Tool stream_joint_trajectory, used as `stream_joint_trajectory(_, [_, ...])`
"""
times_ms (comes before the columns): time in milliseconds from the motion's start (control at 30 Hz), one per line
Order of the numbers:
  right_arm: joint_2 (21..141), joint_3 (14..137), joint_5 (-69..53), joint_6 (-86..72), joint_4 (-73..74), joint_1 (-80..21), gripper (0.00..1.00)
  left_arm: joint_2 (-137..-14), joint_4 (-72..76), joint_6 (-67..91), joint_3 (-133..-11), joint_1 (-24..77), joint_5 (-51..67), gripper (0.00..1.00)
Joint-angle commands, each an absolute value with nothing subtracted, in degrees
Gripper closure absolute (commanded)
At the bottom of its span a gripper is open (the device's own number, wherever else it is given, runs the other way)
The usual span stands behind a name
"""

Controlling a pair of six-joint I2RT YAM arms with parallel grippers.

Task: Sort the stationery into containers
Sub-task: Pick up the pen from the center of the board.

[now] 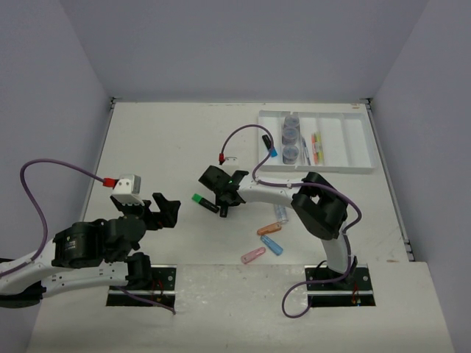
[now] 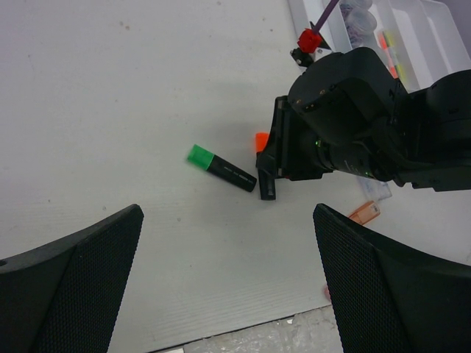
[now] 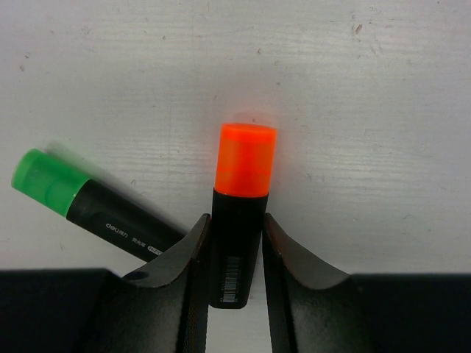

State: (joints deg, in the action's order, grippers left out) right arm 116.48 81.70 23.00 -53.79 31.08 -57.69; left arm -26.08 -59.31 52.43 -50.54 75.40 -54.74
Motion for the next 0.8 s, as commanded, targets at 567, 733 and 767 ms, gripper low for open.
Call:
stream_joint_trajectory(567, [110.0,79.0,23.7,-45.8,31.6,-54.3,0.85,-23.5,-57.6,51.2,-50.4,75.5,-55.5,0.0])
stream_joint_trajectory(733, [102.2,80.0,24.4,-32.5,31.4,-47.3,0.86,-23.0,-57.6,51.3,-50.3,75.5,-55.5,0.0])
stream_joint_trajectory(767, [101.3,80.9,24.2,-30.5,31.6,-43.6,0.85,-23.0,-57.6,51.3,-50.2,75.5,-55.5,0.0])
